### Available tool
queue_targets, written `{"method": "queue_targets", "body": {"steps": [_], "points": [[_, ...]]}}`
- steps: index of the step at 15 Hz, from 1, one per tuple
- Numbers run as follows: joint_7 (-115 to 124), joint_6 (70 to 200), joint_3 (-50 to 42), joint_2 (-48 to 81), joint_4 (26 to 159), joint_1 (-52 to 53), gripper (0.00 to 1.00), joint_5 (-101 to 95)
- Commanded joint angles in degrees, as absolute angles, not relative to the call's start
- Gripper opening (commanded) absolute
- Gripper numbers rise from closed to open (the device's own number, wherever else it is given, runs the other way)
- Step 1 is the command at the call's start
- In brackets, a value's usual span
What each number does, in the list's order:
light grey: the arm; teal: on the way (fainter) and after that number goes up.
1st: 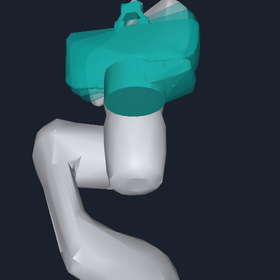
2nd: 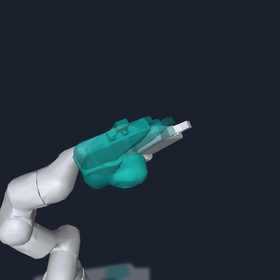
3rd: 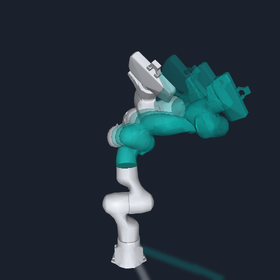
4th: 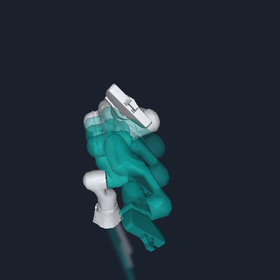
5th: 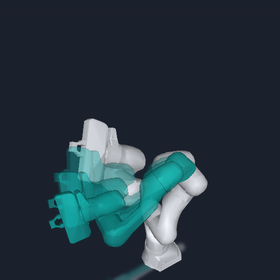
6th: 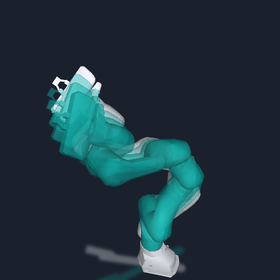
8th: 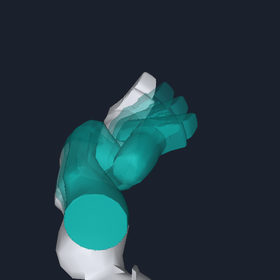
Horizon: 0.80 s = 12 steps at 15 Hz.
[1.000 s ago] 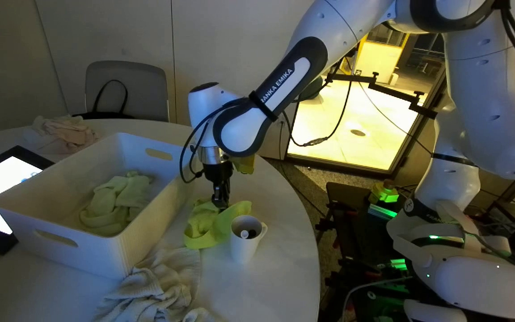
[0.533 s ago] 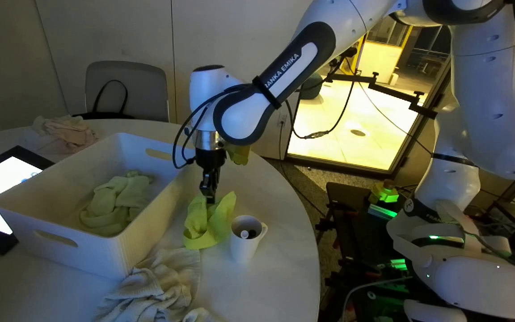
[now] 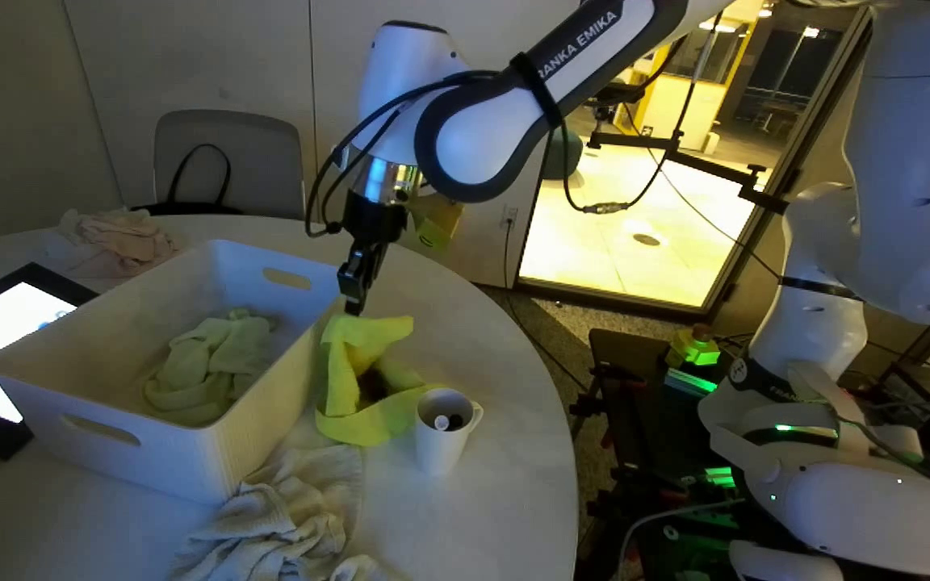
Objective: Put the green towel in the basket, then put the two markers in the cup, then put the other green towel in the basket, then the black tape in the cup, then the white towel in the basket
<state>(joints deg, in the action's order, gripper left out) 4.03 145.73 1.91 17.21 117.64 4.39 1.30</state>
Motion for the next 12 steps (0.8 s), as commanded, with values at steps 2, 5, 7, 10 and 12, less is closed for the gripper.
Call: {"method": "queue_targets", "body": {"steps": [2,5,7,10,12], "points": [[12.2,147.7,1.0,8.0,122.1,5.6,0.12,-0.8],[15.2,147.0,1.1,3.7,123.3,5.1,0.12,-1.1],[15.0,145.9,1.3,3.0,123.4,4.7,0.11,-0.7],[15.5,143.9,1.5,4.1,123.9,4.6,0.38,-1.8],[15.5,142.3,1.8,6.4,124.2,4.9,0.46,-2.4]]}}
